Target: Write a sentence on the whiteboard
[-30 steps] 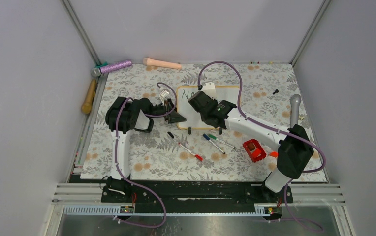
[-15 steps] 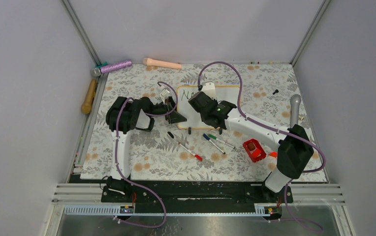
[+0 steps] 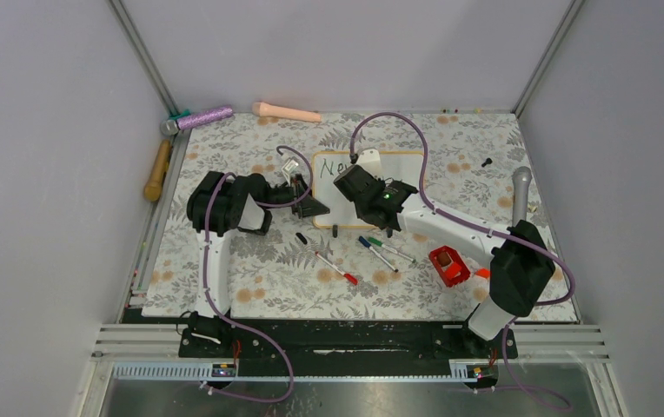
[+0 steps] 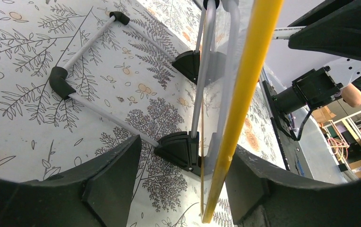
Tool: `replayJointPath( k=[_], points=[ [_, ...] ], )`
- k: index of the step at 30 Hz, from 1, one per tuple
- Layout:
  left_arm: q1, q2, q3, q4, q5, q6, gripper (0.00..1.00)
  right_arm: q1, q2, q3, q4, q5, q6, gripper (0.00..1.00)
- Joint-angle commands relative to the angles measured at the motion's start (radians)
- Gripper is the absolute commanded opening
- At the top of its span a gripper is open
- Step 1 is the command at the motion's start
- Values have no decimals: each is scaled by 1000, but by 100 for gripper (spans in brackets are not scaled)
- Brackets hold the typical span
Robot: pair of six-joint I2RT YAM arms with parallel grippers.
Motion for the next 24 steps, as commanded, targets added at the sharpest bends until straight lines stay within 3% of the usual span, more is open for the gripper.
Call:
replayJointPath(
  k=[1,11,16,24],
  points=[
    [4,1,-16,-10,-6,16,63,-9,-36,-2,22,-10,12,0],
    [5,3,-13,-10,-6,13,67,-8,-16,4,35,18,0,0],
    [4,9,-3,-10,10,4,75,-8,0,23,38,23,-9,0],
    [4,11,-2,-10,10,2,77,-9,22,39,37,32,-11,0]
  ],
)
